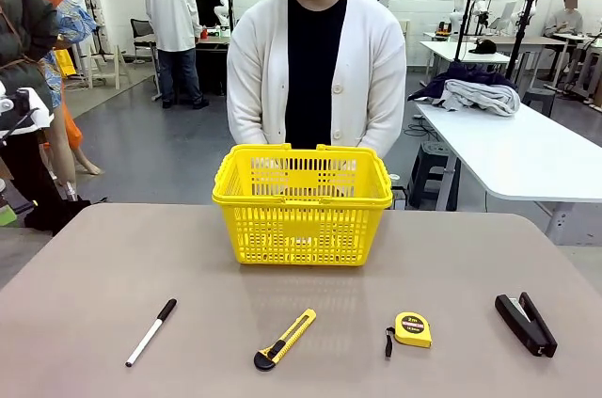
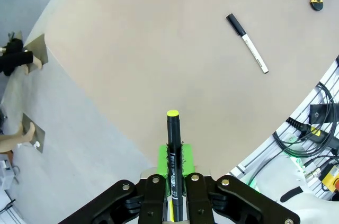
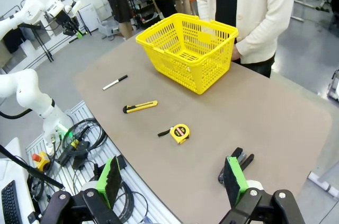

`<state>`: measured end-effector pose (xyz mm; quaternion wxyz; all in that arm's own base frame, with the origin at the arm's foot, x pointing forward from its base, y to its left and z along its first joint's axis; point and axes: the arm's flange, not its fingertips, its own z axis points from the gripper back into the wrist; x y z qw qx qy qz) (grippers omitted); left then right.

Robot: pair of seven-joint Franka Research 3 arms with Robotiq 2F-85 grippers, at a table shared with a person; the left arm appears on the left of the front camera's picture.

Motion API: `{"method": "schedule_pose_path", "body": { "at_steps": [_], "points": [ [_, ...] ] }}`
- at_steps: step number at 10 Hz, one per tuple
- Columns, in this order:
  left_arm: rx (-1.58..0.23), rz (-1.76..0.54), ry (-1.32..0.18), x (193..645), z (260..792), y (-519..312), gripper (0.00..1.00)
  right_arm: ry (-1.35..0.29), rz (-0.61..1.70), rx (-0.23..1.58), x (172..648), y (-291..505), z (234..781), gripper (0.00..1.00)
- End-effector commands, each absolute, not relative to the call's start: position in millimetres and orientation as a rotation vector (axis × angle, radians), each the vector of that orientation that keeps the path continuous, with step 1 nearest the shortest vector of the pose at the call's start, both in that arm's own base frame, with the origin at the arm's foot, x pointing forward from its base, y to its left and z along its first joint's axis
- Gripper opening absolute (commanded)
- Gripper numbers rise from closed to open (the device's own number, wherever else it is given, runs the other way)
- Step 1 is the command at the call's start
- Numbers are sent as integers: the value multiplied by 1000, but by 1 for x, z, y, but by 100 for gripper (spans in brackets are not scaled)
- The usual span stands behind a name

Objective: Place the items the person wants into the basket.
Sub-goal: Pick up the item the person points to and place it in the Market Basket.

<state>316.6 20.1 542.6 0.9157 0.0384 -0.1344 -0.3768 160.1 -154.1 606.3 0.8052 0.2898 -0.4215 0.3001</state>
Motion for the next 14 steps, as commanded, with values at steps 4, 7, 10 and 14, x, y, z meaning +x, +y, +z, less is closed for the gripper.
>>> {"method": "schedule_pose_path", "body": {
  "at_steps": [4, 7, 10, 14],
  "points": [
    [92, -778, -281, 314, 540, 17, 0, -907, 658, 629, 160, -152, 606, 100],
    [127, -1012, -310, 328, 560, 2, 11, -907, 658, 629, 160, -152, 606, 100],
    [220, -1420, -329, 405, 612, -110, 11, -907, 658, 629, 160, -152, 606, 100],
    [134, -1673, -245, 477, 589, -261, 11, -907, 658, 629, 160, -152, 606, 100]
  ]
}}
